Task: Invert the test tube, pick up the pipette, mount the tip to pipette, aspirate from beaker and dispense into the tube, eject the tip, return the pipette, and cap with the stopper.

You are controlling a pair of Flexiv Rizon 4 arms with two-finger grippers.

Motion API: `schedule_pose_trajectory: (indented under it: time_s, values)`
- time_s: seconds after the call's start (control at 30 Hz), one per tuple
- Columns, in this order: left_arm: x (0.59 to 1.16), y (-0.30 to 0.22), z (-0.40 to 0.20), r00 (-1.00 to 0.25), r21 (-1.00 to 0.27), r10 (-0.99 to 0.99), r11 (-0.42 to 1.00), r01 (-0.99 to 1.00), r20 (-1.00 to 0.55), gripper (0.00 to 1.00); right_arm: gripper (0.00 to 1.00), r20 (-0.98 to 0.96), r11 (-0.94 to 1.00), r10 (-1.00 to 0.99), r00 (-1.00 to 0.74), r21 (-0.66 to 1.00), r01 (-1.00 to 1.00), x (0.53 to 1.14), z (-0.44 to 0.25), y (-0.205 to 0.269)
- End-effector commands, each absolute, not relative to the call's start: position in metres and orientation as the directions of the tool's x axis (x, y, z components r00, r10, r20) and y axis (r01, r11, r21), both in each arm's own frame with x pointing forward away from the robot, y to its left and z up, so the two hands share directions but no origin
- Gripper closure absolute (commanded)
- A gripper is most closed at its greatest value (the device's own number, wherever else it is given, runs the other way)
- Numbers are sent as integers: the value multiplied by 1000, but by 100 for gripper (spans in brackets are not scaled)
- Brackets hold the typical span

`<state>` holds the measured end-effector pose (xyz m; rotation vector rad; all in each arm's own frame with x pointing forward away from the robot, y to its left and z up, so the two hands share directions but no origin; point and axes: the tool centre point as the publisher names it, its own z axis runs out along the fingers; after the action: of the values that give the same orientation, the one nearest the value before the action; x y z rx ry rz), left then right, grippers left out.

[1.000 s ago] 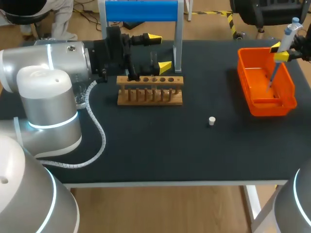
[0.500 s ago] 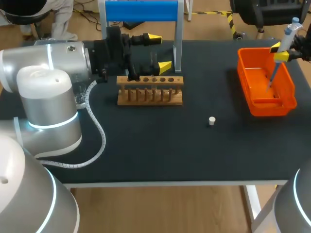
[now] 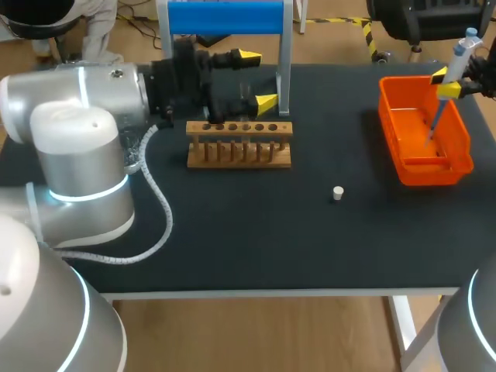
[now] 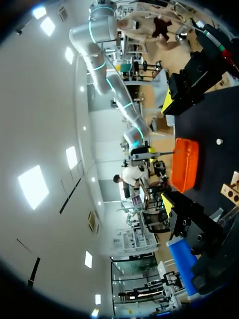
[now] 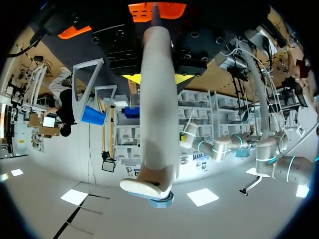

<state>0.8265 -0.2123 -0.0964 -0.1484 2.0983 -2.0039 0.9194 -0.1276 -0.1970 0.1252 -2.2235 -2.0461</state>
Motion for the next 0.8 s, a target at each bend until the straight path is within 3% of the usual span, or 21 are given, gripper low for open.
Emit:
schedule_pose_trajectory:
  time_s: [0.03, 0.8]
  values:
    - [842, -258, -90, -965, -995, -254, 92, 49, -71, 0, 100, 31, 85, -145, -989, 996, 19, 921, -197, -129]
    - [893, -424, -74, -973, -991, -232, 133, -18, -13, 0, 100, 31, 85, -145, -989, 996, 19, 921, -197, -129]
